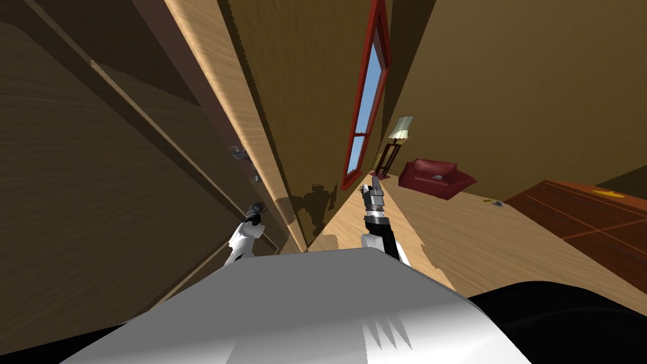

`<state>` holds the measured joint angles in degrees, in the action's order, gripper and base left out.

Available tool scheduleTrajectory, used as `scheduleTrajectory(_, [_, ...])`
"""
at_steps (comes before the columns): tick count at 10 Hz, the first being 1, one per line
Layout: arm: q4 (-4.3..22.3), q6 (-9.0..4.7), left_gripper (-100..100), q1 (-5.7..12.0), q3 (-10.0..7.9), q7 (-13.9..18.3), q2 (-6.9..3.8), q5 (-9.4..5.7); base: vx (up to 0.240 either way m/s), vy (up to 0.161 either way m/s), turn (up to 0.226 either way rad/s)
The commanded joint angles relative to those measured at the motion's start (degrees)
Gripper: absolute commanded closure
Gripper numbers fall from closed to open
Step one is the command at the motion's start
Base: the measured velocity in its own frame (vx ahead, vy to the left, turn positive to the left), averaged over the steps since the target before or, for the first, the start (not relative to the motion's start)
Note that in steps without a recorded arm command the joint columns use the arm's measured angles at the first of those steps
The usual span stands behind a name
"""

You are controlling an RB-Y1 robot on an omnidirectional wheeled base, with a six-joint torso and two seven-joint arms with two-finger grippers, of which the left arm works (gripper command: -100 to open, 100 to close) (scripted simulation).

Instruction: Push the door open

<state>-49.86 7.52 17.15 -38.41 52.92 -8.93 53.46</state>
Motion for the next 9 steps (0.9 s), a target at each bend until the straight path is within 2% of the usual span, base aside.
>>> scheduleTrajectory(1, [1.6,-0.36,100,0.37,-1.74,-0.21,1.17,1.71,0.0,0.0,0.0])
scheduleTrajectory(8, [1.55,-0.18,100,0.24,-1.72,-0.65,1.16,1.3,-0.004,0.006,-0.016])
scheduleTrajectory(9, [1.5,0.0,100,0.12,-1.7,-1.09,1.16,0.89,-0.013,0.019,-0.054])
